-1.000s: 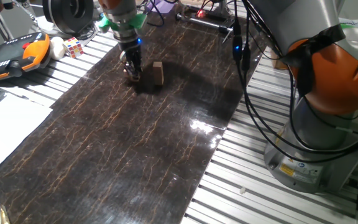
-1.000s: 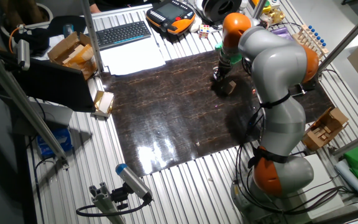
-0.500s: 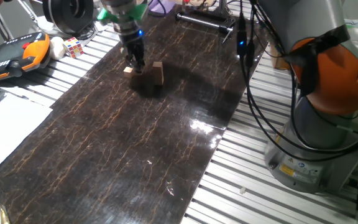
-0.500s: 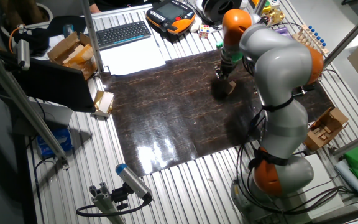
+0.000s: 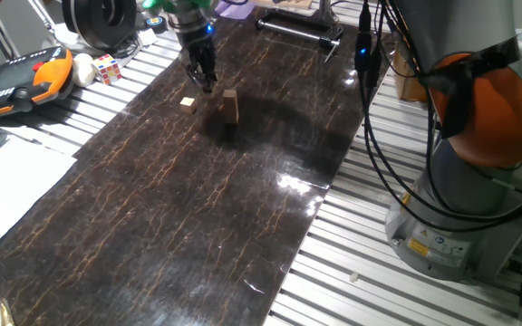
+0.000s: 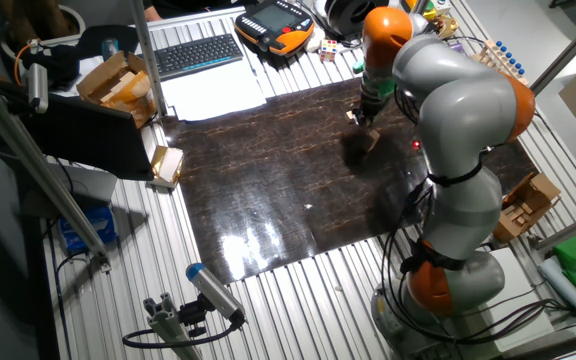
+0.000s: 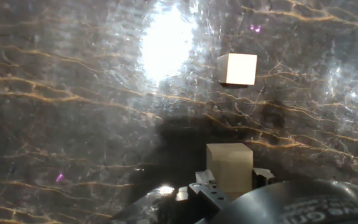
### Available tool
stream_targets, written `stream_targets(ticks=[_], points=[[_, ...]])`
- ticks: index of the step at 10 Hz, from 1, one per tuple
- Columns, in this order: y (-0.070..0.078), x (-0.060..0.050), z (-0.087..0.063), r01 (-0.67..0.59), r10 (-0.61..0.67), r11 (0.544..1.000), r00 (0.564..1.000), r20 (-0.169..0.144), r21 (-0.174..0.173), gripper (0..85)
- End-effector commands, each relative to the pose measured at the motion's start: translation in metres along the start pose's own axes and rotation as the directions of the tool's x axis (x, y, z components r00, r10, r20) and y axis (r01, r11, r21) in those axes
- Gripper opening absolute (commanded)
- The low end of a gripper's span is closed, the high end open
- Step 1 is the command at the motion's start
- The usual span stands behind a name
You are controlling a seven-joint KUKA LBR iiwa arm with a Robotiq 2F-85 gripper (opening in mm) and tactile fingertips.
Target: Stack the blocks in a vertical line of five
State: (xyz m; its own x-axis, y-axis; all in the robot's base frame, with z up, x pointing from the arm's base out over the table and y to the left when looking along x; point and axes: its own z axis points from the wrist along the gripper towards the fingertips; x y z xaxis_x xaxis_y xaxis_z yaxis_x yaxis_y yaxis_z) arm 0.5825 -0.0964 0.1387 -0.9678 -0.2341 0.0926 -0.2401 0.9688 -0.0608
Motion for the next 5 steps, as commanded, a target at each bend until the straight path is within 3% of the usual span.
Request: stream_targets(ticks=[1,5], points=[[-0.002,0.002,-0.001,0.004,-0.004,1.0,1.0,-0.002,-0.002,32.0],[-0.011,0.024,-0.009,0.022,-0.022,1.0,0.999,-0.029,-0.019,31.0]])
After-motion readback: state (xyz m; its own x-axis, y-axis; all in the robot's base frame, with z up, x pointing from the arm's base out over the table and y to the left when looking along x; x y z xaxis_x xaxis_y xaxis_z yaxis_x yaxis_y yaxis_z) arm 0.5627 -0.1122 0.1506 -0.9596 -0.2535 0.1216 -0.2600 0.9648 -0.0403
